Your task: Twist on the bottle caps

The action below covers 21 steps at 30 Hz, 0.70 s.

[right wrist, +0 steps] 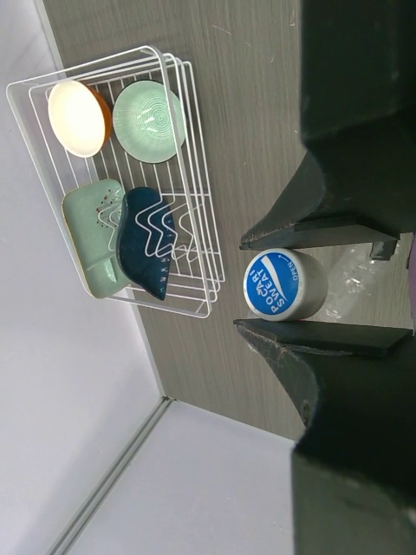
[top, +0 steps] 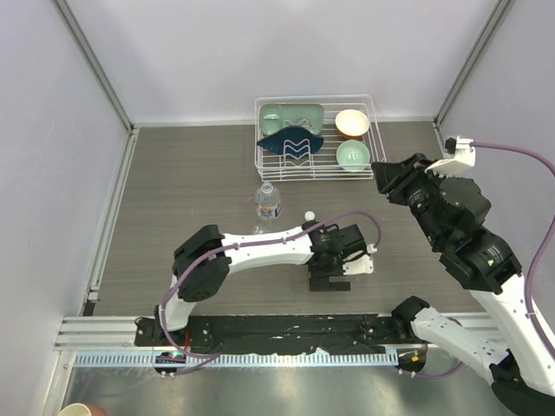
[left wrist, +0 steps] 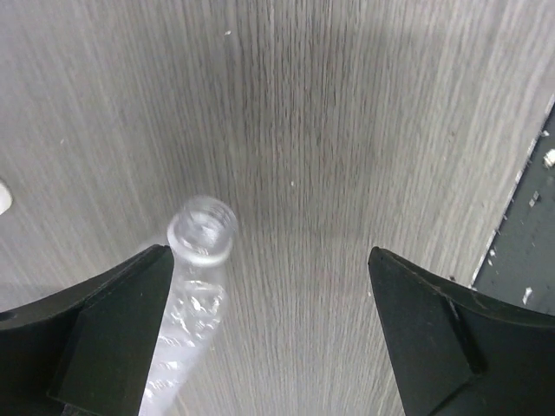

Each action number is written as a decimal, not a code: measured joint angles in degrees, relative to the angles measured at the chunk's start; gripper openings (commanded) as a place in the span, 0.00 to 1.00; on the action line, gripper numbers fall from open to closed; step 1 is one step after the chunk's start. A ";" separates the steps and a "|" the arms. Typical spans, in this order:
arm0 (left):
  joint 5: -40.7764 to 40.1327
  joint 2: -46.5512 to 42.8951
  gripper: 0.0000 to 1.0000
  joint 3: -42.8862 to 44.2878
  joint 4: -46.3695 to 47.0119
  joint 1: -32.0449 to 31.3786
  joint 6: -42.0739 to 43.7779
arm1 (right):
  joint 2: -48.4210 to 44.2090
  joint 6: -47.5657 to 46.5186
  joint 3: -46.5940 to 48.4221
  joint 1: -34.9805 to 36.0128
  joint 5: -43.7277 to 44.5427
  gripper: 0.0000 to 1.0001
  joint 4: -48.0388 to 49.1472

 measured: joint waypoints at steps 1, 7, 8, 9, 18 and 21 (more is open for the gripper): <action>0.00 -1.07 1.00 -0.33 -0.11 0.02 0.04 | 0.00 -0.02 0.13 0.00 0.00 0.02 -0.24; 1.55 -11.23 1.00 -2.34 -0.61 2.67 3.04 | 0.00 -0.04 0.79 0.00 -0.02 0.02 -0.81; 1.64 -13.27 0.99 -3.13 -0.48 3.76 3.91 | 0.00 -0.04 0.85 0.00 -0.04 0.02 -0.85; 1.70 -15.30 1.00 -4.09 -0.24 5.18 5.03 | 0.00 -0.04 0.94 0.00 -0.04 0.02 -0.85; 0.90 -16.72 1.00 -10.84 3.06 14.80 12.24 | 1.11 -0.02 1.11 0.00 -0.44 0.02 -0.76; 0.90 -15.34 1.00 -13.09 3.87 15.02 13.75 | 1.14 -0.02 1.11 0.00 -0.48 0.02 -0.74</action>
